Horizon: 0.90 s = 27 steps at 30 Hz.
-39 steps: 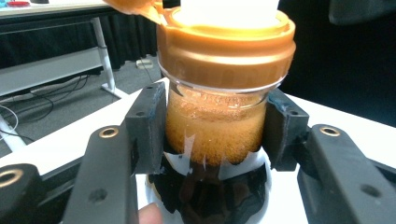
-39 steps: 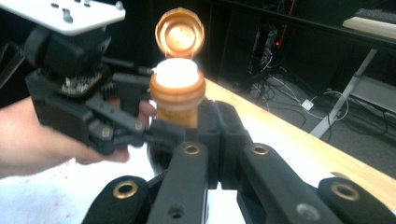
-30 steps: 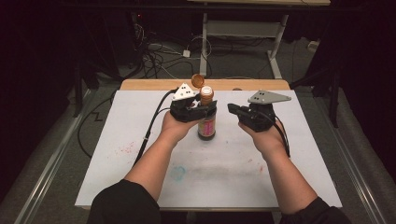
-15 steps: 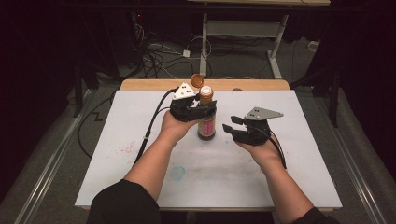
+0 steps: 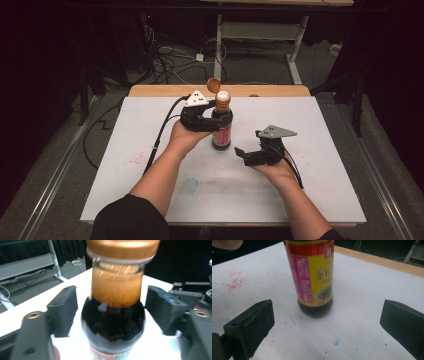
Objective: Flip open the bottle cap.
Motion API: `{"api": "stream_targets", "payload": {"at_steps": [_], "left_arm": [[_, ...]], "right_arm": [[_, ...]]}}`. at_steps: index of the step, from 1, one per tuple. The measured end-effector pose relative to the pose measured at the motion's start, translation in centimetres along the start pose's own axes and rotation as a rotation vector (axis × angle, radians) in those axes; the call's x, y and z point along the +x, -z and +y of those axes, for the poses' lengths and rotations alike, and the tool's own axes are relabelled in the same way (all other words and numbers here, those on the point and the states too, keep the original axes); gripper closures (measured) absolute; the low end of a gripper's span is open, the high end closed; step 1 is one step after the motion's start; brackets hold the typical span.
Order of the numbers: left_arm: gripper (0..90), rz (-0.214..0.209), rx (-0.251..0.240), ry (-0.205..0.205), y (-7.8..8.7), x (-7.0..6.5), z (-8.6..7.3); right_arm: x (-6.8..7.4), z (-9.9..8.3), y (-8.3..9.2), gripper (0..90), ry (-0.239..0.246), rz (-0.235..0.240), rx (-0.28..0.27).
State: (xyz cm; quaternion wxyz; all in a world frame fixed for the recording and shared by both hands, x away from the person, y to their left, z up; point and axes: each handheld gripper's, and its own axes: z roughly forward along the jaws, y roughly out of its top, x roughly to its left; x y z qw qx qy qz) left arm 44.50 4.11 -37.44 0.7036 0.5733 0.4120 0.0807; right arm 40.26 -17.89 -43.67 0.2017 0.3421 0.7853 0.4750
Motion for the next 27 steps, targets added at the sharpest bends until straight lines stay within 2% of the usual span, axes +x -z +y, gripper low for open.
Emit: {"api": "stream_targets", "payload": {"at_steps": [2,7,12,20,24,27], "left_arm": [[16.0,0.007,0.014,0.008,0.3,0.4,-0.1],[9.3,0.007,0.022,0.032,1.6,1.5,-0.7],[0.3,0.036,0.044,0.051,3.2,3.0,-2.2],[0.0,0.106,0.097,0.063,5.9,5.6,-6.2],[0.0,0.141,0.124,0.05,7.4,6.2,-7.7],[0.0,0.158,0.124,0.057,8.8,6.2,-8.4]], "right_arm": [[0.0,-0.4,-0.1,0.5,-0.004,-0.002,0.01],[-0.2,-1.5,-0.1,0.5,-0.014,-0.008,0.021],[-0.3,-2.6,0.0,0.5,-0.019,-0.015,0.038],[-0.1,-3.9,0.3,0.5,-0.01,-0.027,0.054],[0.1,-4.4,0.7,0.5,0.0,-0.041,0.06],[0.2,-4.8,1.1,0.5,-0.001,-0.042,0.06]]}}
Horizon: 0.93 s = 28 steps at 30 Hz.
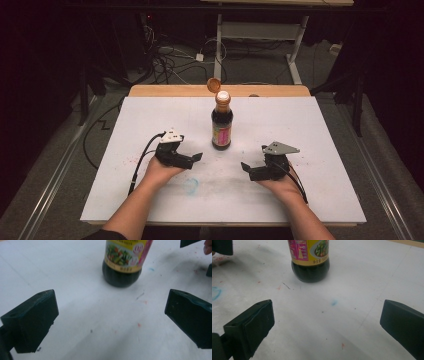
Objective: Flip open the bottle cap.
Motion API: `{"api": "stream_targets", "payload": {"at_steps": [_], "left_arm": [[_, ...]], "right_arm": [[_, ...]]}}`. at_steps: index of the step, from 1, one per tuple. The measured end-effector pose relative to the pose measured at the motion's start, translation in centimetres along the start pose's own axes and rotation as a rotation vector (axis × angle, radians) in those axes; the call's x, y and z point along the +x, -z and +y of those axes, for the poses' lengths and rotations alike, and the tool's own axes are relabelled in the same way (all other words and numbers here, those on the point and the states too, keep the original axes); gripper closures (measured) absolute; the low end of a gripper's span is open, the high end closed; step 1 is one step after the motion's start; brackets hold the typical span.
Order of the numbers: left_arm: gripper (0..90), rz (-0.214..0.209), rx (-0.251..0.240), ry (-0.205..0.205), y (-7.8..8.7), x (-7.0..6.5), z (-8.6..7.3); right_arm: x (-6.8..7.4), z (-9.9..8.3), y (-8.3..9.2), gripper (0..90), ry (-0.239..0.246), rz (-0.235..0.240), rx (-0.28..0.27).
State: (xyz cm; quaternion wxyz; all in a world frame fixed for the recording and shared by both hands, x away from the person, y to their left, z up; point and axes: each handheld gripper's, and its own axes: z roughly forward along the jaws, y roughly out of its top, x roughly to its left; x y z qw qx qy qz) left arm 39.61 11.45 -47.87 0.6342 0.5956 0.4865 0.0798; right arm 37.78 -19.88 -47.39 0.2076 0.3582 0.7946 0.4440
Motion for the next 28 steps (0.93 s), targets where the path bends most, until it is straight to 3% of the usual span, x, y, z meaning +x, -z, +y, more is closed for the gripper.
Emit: {"api": "stream_targets", "payload": {"at_steps": [9,16,18,20,22,26,28], "left_arm": [[0.0,0.012,-0.039,-0.014,4.6,0.1,-1.8],[0.0,-0.009,-0.099,0.012,8.5,0.4,-2.8],[0.0,0.005,-0.112,-0.01,9.3,0.4,-3.0],[0.0,0.017,-0.131,-0.031,9.9,0.6,-3.3],[0.0,0.016,-0.136,-0.021,10.3,0.7,-3.4],[0.0,0.015,-0.161,-0.022,10.4,0.6,-3.4],[0.0,0.015,-0.151,-0.018,10.3,0.7,-3.4]], "right_arm": [[0.0,-1.3,1.8,0.5,-0.014,-0.018,-0.027],[-0.1,-2.5,3.7,0.5,-0.024,-0.039,-0.051],[-0.2,-3.0,4.2,0.5,-0.027,-0.046,-0.055],[-0.2,-3.5,4.6,0.6,-0.026,-0.051,-0.069],[-0.3,-3.6,5.0,0.5,-0.028,-0.051,-0.089],[-0.3,-3.7,5.1,0.6,-0.033,-0.055,-0.086],[-0.3,-3.7,5.0,0.6,-0.029,-0.059,-0.083]]}}
